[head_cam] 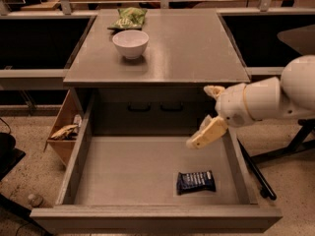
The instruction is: Place rxbar blueberry into top drawer
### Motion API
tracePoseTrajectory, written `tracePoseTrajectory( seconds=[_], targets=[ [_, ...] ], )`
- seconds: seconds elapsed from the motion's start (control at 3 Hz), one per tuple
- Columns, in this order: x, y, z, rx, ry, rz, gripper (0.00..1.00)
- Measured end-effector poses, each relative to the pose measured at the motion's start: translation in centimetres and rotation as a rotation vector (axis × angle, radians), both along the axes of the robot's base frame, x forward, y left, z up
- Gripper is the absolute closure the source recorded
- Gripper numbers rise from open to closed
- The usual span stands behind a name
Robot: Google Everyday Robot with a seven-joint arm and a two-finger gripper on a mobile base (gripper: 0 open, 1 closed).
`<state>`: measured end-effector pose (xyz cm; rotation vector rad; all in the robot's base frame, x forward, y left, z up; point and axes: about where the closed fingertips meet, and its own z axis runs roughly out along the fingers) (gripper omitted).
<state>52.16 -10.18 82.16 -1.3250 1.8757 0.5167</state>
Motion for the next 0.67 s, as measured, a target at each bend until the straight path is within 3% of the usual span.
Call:
tracePoseTrajectory(
  seconds=[0.33, 0.67],
  targets=[
    [0.7, -0.8, 7.4, -0.005, -0.062, 0.028, 0.00],
    [0.1, -0.3, 12.3, -0.095, -0.114, 0.057, 0.00]
  ],
)
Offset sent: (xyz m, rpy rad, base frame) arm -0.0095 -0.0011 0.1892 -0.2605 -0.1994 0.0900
